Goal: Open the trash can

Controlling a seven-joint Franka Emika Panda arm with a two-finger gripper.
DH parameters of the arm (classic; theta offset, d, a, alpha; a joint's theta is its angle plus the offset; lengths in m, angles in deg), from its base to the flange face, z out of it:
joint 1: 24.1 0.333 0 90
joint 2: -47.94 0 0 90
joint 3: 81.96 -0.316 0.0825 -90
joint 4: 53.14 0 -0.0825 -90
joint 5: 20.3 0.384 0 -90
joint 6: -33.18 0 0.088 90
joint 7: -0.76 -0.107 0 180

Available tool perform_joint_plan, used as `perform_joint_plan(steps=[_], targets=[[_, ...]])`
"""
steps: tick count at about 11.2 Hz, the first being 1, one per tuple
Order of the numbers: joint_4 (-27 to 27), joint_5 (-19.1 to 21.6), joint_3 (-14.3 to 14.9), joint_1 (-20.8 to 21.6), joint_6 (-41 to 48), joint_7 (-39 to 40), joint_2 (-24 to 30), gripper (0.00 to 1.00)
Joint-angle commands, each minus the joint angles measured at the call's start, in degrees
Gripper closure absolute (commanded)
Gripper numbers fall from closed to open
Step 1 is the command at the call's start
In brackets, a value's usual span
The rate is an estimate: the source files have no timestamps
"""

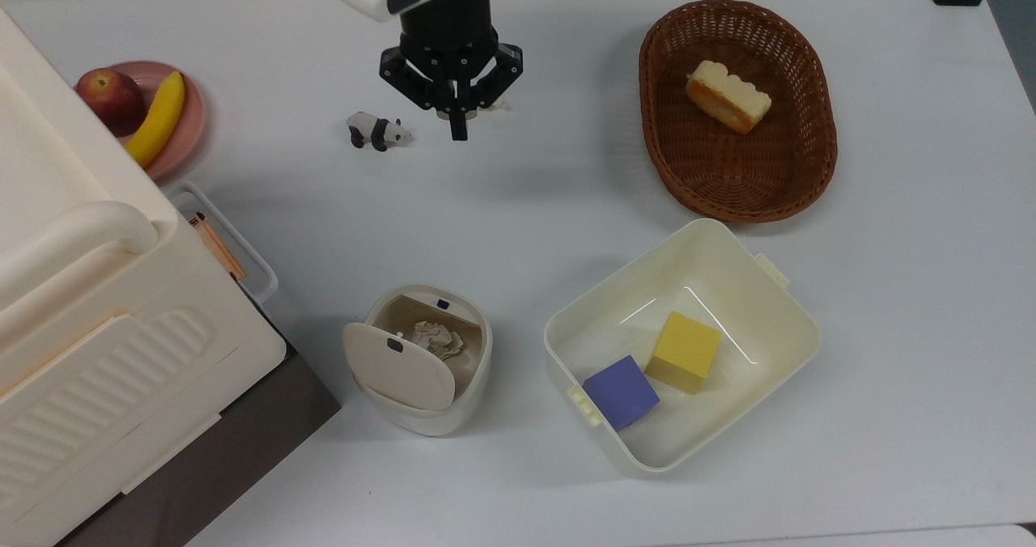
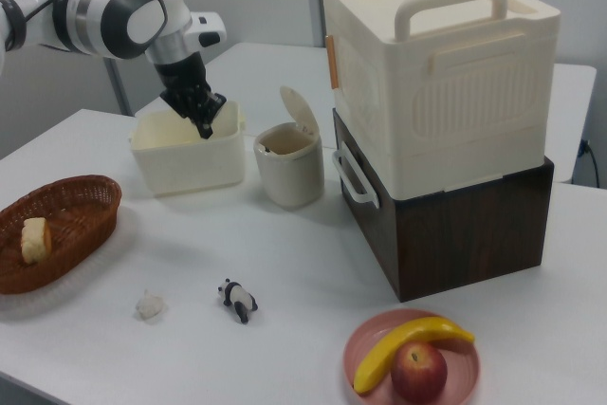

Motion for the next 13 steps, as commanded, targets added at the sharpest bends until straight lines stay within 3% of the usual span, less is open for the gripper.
perform_joint_plan(steps=[1,4,6,8,11,13], targets=[[-1.23,0.45,-0.62,0.35,3.97,1.78,1.17,0.00],[-0.88,-4.37,-0.62,0.80,9.75,1.78,2.92,0.00],[-0.71,-4.56,-0.19,0.10,13.72,3.08,5.21,0.00],[-0.62,-3.60,0.08,-0.95,13.91,3.28,6.97,0.00],[0.78,3.59,-1.15,-5.87,14.78,-2.69,8.64,0.00],[0.79,3.70,-1.85,-6.15,14.79,-3.85,8.73,0.00]])
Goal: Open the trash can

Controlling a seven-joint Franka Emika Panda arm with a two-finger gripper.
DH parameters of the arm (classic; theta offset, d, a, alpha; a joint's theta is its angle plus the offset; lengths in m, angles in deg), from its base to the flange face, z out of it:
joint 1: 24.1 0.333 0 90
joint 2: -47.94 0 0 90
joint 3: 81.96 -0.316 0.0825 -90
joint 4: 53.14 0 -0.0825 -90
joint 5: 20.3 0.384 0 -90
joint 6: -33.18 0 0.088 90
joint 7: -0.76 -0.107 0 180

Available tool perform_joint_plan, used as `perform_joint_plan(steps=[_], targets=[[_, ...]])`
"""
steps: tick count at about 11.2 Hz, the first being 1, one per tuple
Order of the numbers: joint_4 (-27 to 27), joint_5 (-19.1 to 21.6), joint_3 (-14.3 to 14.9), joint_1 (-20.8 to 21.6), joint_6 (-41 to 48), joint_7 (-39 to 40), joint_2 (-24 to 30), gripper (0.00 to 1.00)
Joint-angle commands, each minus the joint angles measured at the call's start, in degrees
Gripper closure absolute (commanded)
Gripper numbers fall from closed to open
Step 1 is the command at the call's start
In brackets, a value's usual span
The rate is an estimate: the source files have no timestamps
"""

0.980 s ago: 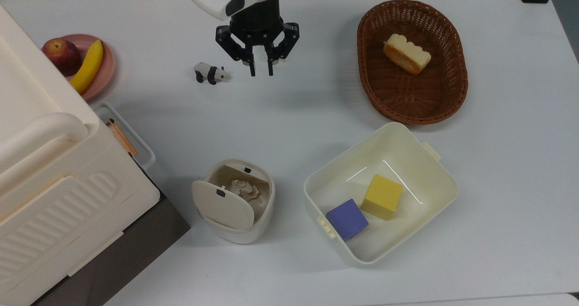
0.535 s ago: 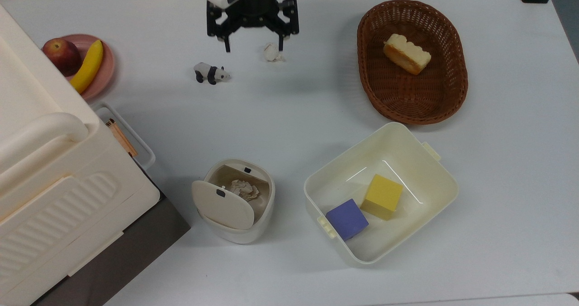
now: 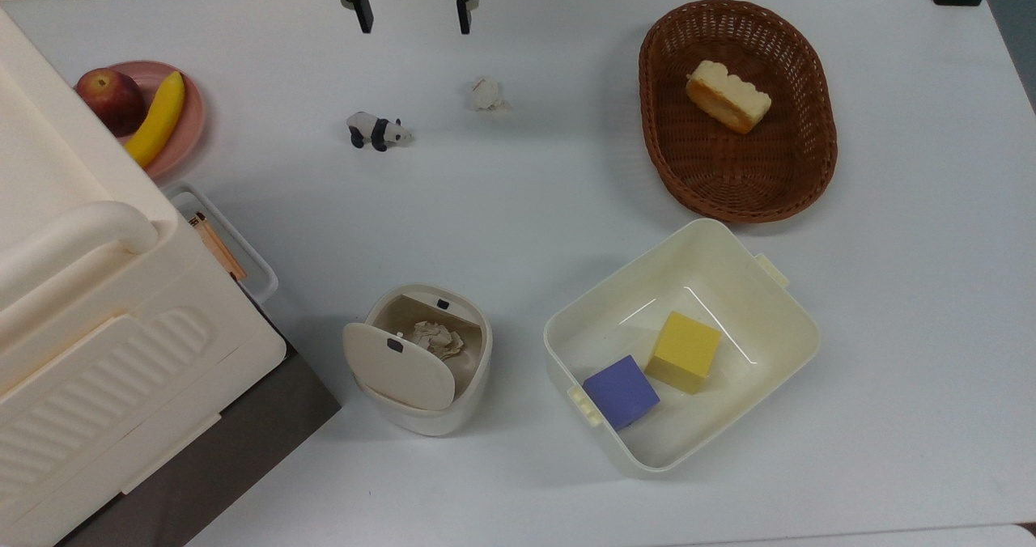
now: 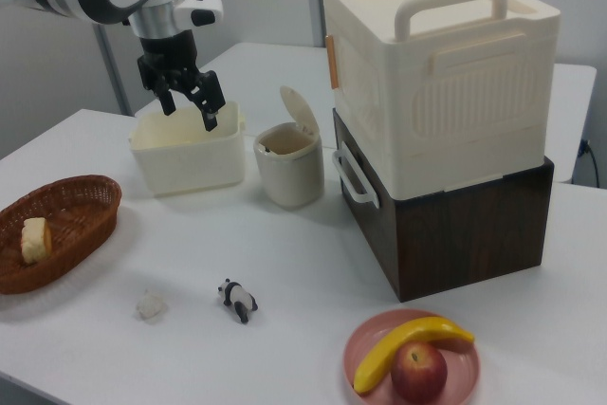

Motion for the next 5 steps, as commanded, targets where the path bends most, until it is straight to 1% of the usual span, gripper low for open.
perform_joint_plan(steps=[1,3,5], targets=[[0.01,1.24,-1.99,-1.31,1.60,-2.87,0.84,0.00],[0.10,1.32,-3.31,-2.62,1.60,-2.87,0.84,0.00],[0.10,1.24,-3.31,-2.63,1.60,-2.87,0.76,0.00]])
